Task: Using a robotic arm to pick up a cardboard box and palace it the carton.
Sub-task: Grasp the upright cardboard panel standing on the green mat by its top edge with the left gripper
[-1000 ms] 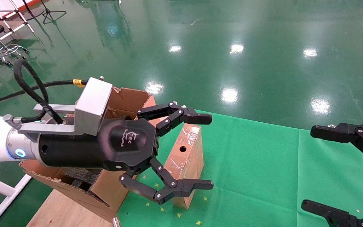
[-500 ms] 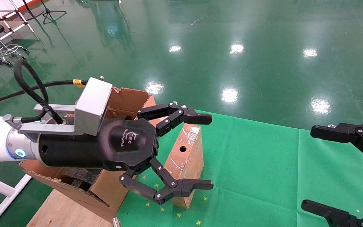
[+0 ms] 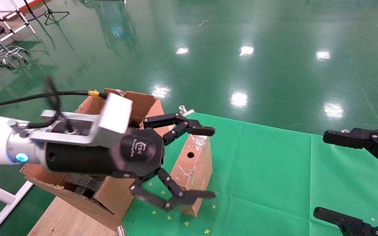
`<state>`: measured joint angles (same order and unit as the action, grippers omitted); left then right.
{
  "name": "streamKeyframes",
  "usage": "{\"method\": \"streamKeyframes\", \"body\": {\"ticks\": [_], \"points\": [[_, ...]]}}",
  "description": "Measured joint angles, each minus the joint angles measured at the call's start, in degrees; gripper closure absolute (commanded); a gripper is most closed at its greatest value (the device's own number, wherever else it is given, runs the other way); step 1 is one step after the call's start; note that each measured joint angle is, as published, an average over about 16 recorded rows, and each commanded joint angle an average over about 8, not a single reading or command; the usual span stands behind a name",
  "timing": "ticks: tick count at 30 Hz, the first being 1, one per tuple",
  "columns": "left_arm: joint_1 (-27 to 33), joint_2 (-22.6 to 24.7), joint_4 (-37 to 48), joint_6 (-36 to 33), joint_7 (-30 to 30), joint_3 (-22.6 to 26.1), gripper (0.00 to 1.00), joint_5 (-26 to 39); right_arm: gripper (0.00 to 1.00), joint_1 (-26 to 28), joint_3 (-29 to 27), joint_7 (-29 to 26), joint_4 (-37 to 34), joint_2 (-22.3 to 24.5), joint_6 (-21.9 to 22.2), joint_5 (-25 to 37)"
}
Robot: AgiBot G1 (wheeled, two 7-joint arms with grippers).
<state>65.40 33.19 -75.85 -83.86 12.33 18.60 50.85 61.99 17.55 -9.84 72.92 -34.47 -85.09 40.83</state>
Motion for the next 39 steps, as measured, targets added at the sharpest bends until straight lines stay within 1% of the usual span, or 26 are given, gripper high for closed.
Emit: {"method": "streamKeyframes", "body": {"ticks": [4, 13, 17, 20, 24, 30, 34, 39], "points": [[1.7, -0.4, -0.7, 0.5, 0.7, 1.1, 0.00, 3.4, 1.00, 0.0, 0.0, 0.0, 0.0, 0.0, 0.0, 0.0], [4.9, -0.2, -1.0, 1.0, 1.9, 2.8, 0.00, 8.0, 1.00, 0.0, 0.0, 0.0, 0.0, 0.0, 0.0, 0.0], [7.5, 0.4, -1.1, 1.5, 4.3, 4.0, 0.00, 11.5, 1.00, 0.0, 0.0, 0.0, 0.0, 0.0, 0.0, 0.0], [10.3, 1.2, -1.3, 1.7, 7.3, 5.6, 0.00, 15.5, 1.00, 0.0, 0.0, 0.0, 0.0, 0.0, 0.0, 0.0], [14.6, 2.6, -1.6, 1.8, 13.6, 8.3, 0.00, 22.2, 1.00, 0.0, 0.0, 0.0, 0.0, 0.0, 0.0, 0.0], [20.0, 5.0, -1.5, 1.2, 26.5, 12.6, 0.00, 31.6, 1.00, 0.0, 0.0, 0.0, 0.0, 0.0, 0.0, 0.0], [22.1, 6.4, -1.4, 0.8, 35.3, 14.8, 0.00, 36.0, 1.00, 0.0, 0.0, 0.0, 0.0, 0.0, 0.0, 0.0], [23.5, 7.9, -1.4, 0.5, 44.7, 16.5, 0.00, 39.6, 1.00, 0.0, 0.0, 0.0, 0.0, 0.0, 0.0, 0.0]]}}
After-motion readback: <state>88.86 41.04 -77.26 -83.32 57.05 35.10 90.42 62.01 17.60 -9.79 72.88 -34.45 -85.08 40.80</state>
